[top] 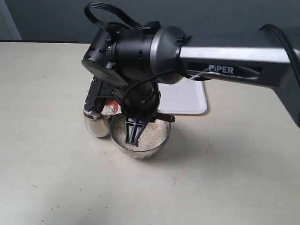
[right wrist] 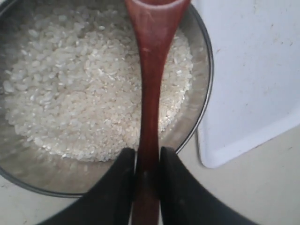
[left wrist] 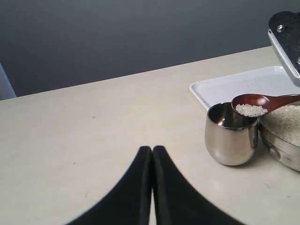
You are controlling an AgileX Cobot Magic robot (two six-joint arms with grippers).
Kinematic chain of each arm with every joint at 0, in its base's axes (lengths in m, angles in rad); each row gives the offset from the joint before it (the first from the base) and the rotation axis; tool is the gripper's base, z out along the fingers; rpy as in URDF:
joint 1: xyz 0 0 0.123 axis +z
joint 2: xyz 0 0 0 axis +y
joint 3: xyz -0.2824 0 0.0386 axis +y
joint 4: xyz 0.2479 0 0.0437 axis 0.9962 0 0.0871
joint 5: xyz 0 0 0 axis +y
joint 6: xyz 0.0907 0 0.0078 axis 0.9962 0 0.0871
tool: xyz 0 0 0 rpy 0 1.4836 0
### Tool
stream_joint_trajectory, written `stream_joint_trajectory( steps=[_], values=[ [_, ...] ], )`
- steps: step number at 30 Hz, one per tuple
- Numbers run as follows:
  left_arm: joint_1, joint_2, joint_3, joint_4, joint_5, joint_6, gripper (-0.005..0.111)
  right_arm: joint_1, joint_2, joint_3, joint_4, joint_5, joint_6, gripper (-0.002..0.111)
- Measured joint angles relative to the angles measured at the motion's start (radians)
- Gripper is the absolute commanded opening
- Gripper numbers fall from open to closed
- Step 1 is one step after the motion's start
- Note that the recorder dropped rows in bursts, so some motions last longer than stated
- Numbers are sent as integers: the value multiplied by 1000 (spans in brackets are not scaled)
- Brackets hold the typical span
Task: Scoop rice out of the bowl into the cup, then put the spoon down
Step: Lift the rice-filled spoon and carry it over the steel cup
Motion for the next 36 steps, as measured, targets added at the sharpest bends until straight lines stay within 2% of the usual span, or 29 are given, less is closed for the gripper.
stream_joint_trajectory(
  steps=[15,25,36],
  values=[
    [0,0,0,0,0,0,1,-21,0,-77,11,-2,0,-1],
    [0,0,0,0,0,0,1,-21,0,-77,-68,-2,-4,-1],
    [0,0,0,0,0,0,1,17,24,-77,-117,-11,6,-1]
  ],
)
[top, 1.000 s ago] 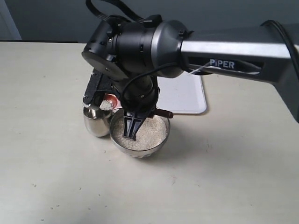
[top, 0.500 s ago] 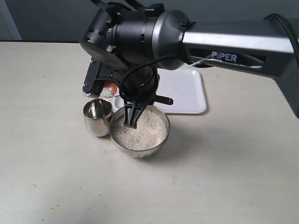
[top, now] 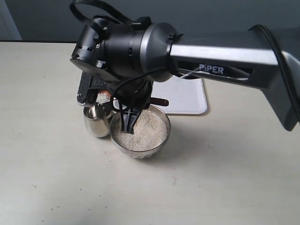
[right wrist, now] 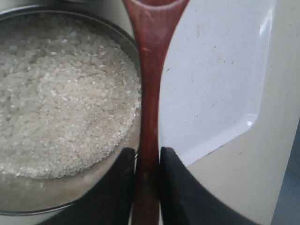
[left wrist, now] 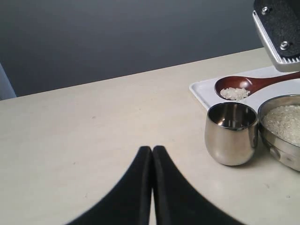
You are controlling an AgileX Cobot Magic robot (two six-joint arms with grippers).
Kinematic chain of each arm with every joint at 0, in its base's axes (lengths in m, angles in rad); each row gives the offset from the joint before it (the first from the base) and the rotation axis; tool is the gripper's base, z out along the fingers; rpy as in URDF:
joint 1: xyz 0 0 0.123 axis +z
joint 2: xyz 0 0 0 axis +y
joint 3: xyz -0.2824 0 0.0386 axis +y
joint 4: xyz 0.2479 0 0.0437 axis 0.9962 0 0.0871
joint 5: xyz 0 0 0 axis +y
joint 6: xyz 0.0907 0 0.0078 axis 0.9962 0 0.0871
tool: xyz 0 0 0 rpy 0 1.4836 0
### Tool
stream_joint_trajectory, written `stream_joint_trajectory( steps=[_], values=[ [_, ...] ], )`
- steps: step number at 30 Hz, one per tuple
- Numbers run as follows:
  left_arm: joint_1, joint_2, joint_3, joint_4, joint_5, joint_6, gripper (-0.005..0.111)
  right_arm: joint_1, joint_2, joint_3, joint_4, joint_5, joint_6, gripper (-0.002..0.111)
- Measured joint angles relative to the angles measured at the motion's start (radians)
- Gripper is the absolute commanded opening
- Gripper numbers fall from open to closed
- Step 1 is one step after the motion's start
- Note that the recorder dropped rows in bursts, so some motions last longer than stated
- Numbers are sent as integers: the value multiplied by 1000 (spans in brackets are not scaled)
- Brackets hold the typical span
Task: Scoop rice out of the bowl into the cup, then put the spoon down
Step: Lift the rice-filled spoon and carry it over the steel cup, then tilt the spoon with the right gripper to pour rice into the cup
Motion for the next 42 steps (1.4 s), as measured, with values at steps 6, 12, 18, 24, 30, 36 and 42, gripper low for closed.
stream_joint_trajectory(
  steps=[6,12,18,24,30,36,42],
  values=[
    [0,0,0,0,0,0,1,10,11,0,-38,-12,35,-1],
    [0,0,0,0,0,0,1,9,11,0,-59,-22,60,-1],
    [0,0,0,0,0,0,1,9,11,0,-65,-37,80,-1],
    [0,0,0,0,0,0,1,9,15,0,-65,-51,82,-1],
    [0,0,0,0,0,0,1,9,15,0,-54,-52,82,-1],
    [0,0,0,0,0,0,1,9,15,0,-46,-57,82,-1],
    [0,0,0,0,0,0,1,9,15,0,-16,-60,82,-1]
  ],
)
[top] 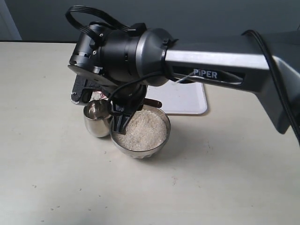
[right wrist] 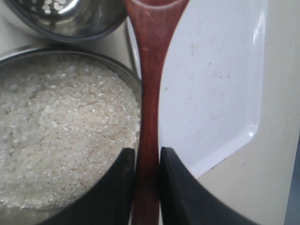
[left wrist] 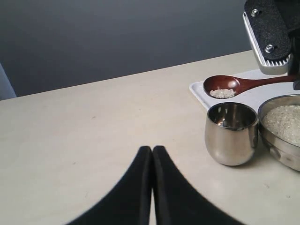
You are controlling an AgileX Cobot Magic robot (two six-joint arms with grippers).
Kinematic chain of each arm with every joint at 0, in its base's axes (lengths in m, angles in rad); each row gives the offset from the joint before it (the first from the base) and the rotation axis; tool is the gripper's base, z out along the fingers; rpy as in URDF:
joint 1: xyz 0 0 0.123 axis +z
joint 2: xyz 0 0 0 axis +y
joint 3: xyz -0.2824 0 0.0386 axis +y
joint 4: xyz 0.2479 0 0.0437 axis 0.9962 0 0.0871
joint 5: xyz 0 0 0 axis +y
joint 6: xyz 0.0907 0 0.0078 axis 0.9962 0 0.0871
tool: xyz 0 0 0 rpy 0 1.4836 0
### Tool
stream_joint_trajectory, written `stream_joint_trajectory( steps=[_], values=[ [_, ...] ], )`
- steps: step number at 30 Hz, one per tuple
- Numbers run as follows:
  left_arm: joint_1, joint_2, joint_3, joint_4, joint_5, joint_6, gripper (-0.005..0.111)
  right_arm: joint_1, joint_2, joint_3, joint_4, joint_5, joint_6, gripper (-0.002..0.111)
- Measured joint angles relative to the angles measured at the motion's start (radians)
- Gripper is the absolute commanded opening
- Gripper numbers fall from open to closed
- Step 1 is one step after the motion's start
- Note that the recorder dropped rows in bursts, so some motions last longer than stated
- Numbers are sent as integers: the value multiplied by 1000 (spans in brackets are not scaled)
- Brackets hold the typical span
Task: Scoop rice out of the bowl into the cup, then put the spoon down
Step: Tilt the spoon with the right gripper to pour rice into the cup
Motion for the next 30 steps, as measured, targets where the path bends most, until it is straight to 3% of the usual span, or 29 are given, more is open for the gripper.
stream_joint_trajectory(
  steps=[30],
  values=[
    [0,0,0,0,0,0,1,46,2,73,-166,-19,55,-1]
  ],
)
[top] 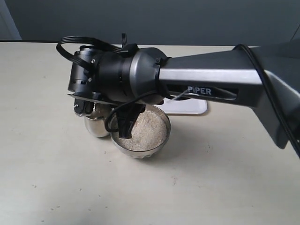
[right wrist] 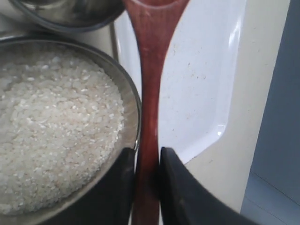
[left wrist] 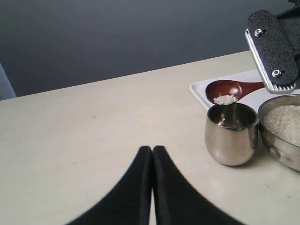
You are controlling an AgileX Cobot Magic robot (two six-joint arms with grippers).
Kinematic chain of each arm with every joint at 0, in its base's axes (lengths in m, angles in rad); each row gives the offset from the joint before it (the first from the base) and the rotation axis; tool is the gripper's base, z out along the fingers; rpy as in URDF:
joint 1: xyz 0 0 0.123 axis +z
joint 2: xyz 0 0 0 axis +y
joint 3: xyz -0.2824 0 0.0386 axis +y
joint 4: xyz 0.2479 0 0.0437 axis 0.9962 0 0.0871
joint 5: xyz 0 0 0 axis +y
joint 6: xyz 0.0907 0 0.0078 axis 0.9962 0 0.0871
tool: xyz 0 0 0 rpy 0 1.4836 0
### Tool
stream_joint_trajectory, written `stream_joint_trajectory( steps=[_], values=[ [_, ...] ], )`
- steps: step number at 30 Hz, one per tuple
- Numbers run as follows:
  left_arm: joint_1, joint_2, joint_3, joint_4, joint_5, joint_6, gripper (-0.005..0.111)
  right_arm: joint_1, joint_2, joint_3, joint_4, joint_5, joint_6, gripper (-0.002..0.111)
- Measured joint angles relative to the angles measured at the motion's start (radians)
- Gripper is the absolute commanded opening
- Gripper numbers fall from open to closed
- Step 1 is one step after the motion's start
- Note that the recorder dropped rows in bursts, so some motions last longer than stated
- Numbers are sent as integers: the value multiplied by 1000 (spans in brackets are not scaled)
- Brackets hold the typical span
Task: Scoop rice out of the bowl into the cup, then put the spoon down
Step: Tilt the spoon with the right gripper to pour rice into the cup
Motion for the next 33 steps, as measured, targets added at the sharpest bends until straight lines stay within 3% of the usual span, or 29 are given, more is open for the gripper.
stream_joint_trajectory(
  steps=[33],
  values=[
    [0,0,0,0,0,0,1,55,0,63,-137,6,128,-1]
  ],
)
